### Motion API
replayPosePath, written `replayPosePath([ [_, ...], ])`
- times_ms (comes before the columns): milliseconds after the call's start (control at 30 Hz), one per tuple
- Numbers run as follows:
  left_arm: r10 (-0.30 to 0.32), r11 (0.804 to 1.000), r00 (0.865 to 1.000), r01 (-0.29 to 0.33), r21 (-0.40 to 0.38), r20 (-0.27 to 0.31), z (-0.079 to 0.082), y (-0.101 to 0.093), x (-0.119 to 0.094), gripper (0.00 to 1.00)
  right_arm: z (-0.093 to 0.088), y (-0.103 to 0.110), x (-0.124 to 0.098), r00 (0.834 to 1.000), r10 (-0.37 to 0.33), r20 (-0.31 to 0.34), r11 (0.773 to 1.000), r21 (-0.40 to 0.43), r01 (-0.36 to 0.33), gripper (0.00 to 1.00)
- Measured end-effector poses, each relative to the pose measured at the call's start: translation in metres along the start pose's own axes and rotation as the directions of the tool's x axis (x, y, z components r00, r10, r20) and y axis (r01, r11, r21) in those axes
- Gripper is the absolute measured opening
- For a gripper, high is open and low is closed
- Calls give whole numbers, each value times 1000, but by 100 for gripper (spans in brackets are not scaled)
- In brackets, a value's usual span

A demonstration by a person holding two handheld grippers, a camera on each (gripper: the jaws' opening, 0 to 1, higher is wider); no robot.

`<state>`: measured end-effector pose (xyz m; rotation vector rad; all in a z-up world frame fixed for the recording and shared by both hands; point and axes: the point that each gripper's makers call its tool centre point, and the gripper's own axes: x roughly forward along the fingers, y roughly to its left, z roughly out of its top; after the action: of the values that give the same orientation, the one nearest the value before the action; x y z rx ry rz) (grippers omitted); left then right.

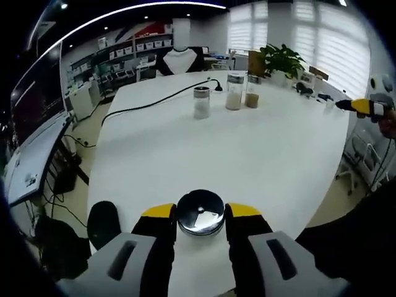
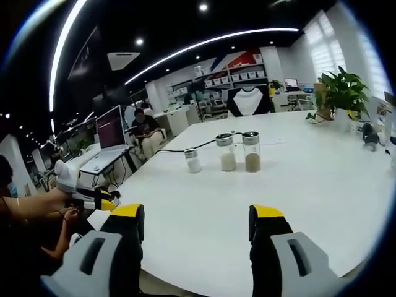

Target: Rotate the seasoning bottle until the label or dispensing opening points toward the visible target arrow and the bottle remains upright within the marked orientation range

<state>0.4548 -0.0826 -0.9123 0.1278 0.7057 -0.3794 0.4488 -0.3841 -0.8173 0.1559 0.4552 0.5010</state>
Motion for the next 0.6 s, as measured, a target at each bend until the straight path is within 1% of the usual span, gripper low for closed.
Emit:
replayPosePath([
  [133,-7,1000,1000,7,18,6,3,-3,2,33,1,-1,1,1000,-2,1,1000,1,2,68],
  [233,-2,1000,1000,2,8,7,5,-1,4,33,3,-3,1,1000,-3,5,1000,1,3,68],
  [433,7,1000,1000,-7,14,13,10,3,7,33,4,-7,1,1000,-12,7,1000,3,12,68],
  [600,7,1000,1000,-7,11,12,12,2,12,33,4,-11,1,1000,-18,7,1000,5,18,68],
])
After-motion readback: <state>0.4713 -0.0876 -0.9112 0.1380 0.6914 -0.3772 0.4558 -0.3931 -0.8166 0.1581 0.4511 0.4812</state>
